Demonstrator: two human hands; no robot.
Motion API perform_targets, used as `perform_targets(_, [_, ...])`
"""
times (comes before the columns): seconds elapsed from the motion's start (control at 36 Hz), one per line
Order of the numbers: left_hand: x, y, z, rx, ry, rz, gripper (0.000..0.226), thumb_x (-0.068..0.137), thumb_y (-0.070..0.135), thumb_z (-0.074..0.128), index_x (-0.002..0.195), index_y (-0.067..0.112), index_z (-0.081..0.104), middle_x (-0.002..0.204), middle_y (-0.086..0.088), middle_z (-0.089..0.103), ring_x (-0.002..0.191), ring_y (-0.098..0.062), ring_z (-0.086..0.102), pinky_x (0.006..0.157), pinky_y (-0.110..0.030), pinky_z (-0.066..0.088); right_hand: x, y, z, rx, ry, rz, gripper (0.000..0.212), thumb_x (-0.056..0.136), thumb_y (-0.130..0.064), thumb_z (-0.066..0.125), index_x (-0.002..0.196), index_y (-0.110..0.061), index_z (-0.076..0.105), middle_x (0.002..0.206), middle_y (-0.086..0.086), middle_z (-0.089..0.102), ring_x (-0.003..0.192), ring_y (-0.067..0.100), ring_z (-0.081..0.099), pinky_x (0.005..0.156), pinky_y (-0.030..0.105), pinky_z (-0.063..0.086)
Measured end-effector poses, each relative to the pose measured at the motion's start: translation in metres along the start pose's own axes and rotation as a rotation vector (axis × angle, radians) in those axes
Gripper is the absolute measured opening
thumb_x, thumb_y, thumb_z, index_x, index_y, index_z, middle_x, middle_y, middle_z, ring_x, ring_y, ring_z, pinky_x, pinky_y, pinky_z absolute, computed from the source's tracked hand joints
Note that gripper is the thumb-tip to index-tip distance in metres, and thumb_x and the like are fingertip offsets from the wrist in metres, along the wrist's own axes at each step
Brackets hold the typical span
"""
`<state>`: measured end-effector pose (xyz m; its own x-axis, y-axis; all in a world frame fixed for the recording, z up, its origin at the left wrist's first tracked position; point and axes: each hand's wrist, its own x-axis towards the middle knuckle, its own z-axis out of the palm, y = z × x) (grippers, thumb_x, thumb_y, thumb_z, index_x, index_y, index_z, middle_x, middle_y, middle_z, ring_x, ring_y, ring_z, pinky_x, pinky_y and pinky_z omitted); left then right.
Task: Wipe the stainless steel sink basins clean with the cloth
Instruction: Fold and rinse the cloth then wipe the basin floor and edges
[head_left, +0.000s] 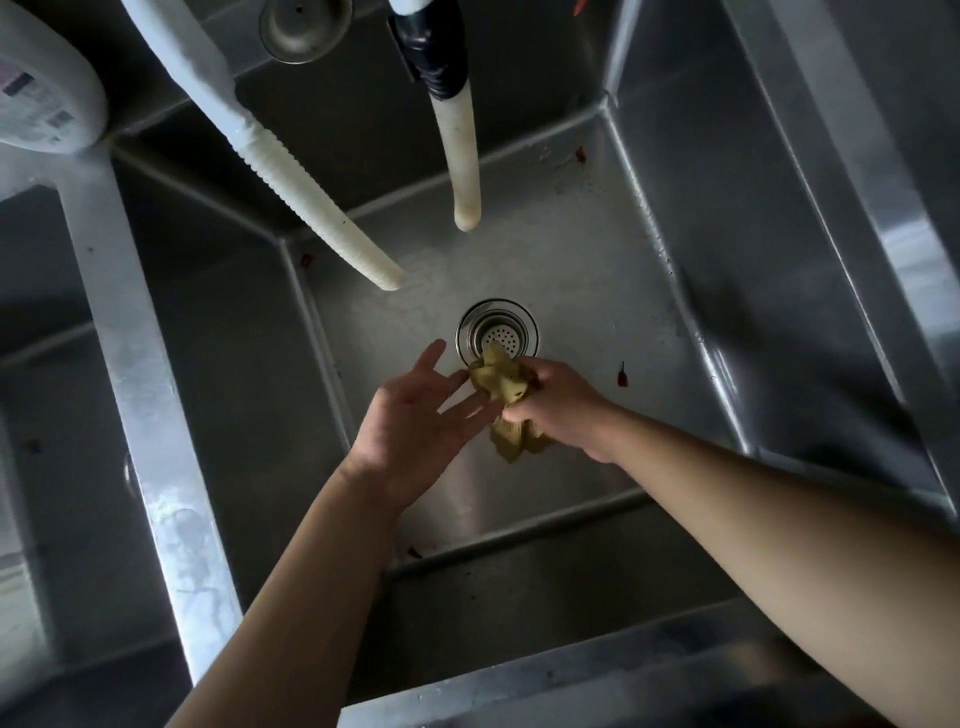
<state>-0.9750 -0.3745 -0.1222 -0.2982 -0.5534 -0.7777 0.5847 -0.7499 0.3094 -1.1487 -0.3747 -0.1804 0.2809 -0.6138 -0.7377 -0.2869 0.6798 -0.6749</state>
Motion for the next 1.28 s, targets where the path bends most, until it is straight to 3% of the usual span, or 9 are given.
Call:
perform_targets(0.08, [0.003, 0.005, -0.007, 0.591, 0.231, 0.142, 0.054, 0.087, -0.006, 0.059, 0.134, 0.021, 0.055, 0.130, -0.014, 0.061, 0.109, -0.026, 0.067, 0.090, -0.040, 0.057, 0.004, -0.004, -0.012, 0.162, -0.094, 0.141, 0.042, 0.083, 0.001, 0.060, 0.123, -0.013, 0.061, 0.113, 0.010, 0.069, 0.109, 0.028, 0.063, 0.095, 0.041, 0.052])
perform_targets(0.17, [0.008, 0.010, -0.010, 0.955, 0.215, 0.161, 0.057, 0.083, 0.009, 0.075, 0.133, 0.028, 0.057, 0.123, -0.003, 0.064, 0.108, -0.019, 0.065, 0.086, -0.030, 0.053, 0.001, -0.006, -0.023, 0.307, -0.228, 0.171, 0.036, 0.082, 0.006, 0.051, 0.115, -0.004, 0.060, 0.106, 0.014, 0.065, 0.105, 0.030, 0.059, 0.095, 0.041, 0.048])
perform_targets(0.42, [0.026, 0.000, 0.008, 0.921, 0.196, 0.135, 0.029, 0.086, -0.006, 0.067, 0.111, 0.007, 0.068, 0.096, -0.020, 0.067, 0.070, -0.015, 0.071, 0.063, -0.022, 0.057, -0.001, -0.005, -0.032, -0.063, -0.259, 0.182, 0.038, 0.079, -0.022, 0.076, 0.115, -0.019, 0.068, 0.106, 0.002, 0.076, 0.103, 0.021, 0.070, 0.088, 0.034, 0.054])
perform_targets(0.53, [0.030, -0.004, 0.003, 0.734, 0.292, 0.143, 0.024, 0.092, -0.007, 0.056, 0.108, 0.009, 0.065, 0.097, -0.020, 0.065, 0.076, -0.022, 0.070, 0.065, -0.031, 0.060, 0.003, -0.004, -0.029, -0.171, -0.124, 0.159, 0.031, 0.073, -0.012, 0.071, 0.103, -0.018, 0.070, 0.102, 0.012, 0.074, 0.100, 0.027, 0.069, 0.089, 0.041, 0.058])
perform_targets(0.69, [0.024, -0.008, -0.020, 0.597, 0.284, 0.213, 0.030, 0.089, -0.016, 0.049, 0.094, 0.011, 0.062, 0.099, -0.014, 0.065, 0.087, -0.024, 0.069, 0.077, -0.036, 0.060, 0.007, -0.010, -0.041, -0.016, -0.054, 0.244, 0.029, 0.084, -0.002, 0.064, 0.100, -0.027, 0.068, 0.100, 0.006, 0.072, 0.091, 0.024, 0.069, 0.067, 0.032, 0.056])
perform_targets(0.83, [0.019, -0.009, -0.026, 0.745, 0.252, 0.298, 0.038, 0.087, -0.019, 0.050, 0.078, 0.013, 0.069, 0.084, -0.002, 0.070, 0.088, -0.020, 0.071, 0.078, -0.028, 0.058, 0.004, -0.013, -0.046, 0.121, -0.062, 0.267, 0.028, 0.084, 0.000, 0.068, 0.109, -0.013, 0.069, 0.102, 0.010, 0.071, 0.094, 0.026, 0.067, 0.078, 0.040, 0.056])
perform_targets(1.0, [0.014, -0.011, -0.018, 1.233, 0.169, 0.519, 0.039, 0.076, -0.014, 0.067, 0.087, 0.023, 0.078, 0.101, 0.002, 0.060, 0.091, -0.006, 0.062, 0.087, -0.017, 0.049, 0.006, -0.022, -0.034, 0.401, 0.015, 0.311, 0.018, 0.094, -0.003, 0.053, 0.105, -0.009, 0.066, 0.102, 0.019, 0.069, 0.090, 0.033, 0.068, 0.078, 0.050, 0.059])
perform_targets(1.11, [0.013, -0.022, -0.007, 1.405, 0.069, 0.579, 0.037, 0.078, 0.000, 0.065, 0.107, 0.020, 0.077, 0.112, 0.001, 0.057, 0.108, -0.016, 0.061, 0.099, -0.025, 0.047, 0.010, -0.029, -0.030, 0.706, 0.009, 0.308, 0.016, 0.091, -0.019, 0.063, 0.101, -0.007, 0.065, 0.091, 0.016, 0.071, 0.079, 0.028, 0.072, 0.073, 0.049, 0.061])
perform_targets(1.28, [0.017, -0.022, 0.001, 1.065, 0.208, 0.613, 0.034, 0.080, -0.005, 0.062, 0.103, 0.017, 0.072, 0.106, -0.001, 0.071, 0.101, -0.006, 0.066, 0.089, -0.019, 0.050, 0.017, -0.028, -0.020, 0.628, 0.005, 0.228, 0.036, 0.089, 0.003, 0.063, 0.124, -0.007, 0.062, 0.115, 0.016, 0.069, 0.097, 0.029, 0.068, 0.077, 0.043, 0.058])
